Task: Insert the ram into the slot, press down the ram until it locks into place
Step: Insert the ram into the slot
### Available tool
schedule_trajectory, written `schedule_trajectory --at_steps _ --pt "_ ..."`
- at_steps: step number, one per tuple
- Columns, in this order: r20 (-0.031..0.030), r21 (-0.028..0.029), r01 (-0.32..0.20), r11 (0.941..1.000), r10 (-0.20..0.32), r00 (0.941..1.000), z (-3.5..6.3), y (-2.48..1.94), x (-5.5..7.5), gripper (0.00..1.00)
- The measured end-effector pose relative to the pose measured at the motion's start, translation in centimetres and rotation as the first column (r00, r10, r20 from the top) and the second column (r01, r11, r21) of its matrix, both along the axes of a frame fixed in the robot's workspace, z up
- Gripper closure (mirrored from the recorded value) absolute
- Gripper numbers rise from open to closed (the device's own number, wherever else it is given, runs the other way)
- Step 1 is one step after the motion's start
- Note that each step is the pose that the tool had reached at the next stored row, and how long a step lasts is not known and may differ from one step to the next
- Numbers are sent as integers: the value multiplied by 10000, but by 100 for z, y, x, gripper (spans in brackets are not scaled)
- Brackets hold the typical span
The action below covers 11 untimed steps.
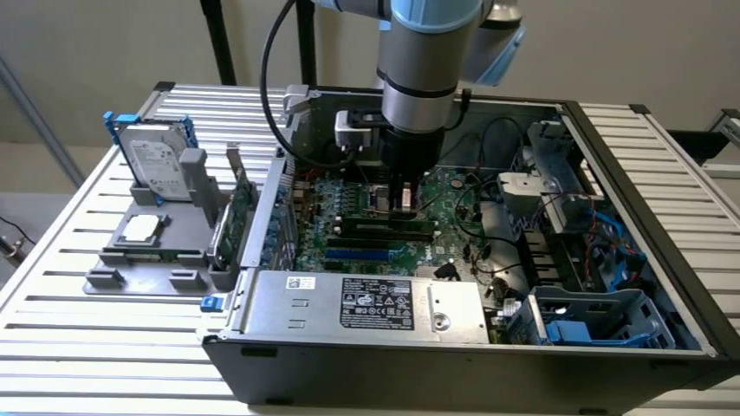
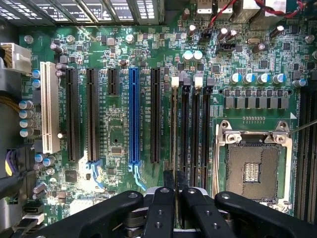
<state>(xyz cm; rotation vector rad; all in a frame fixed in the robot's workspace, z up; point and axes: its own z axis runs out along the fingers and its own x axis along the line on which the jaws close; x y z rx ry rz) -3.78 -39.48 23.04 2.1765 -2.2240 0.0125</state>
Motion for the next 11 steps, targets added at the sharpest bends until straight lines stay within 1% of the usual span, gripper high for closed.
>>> schedule_trajectory --at_steps 11 --pt "35 0 0 10000 0 10000 -25 13 -20 87"
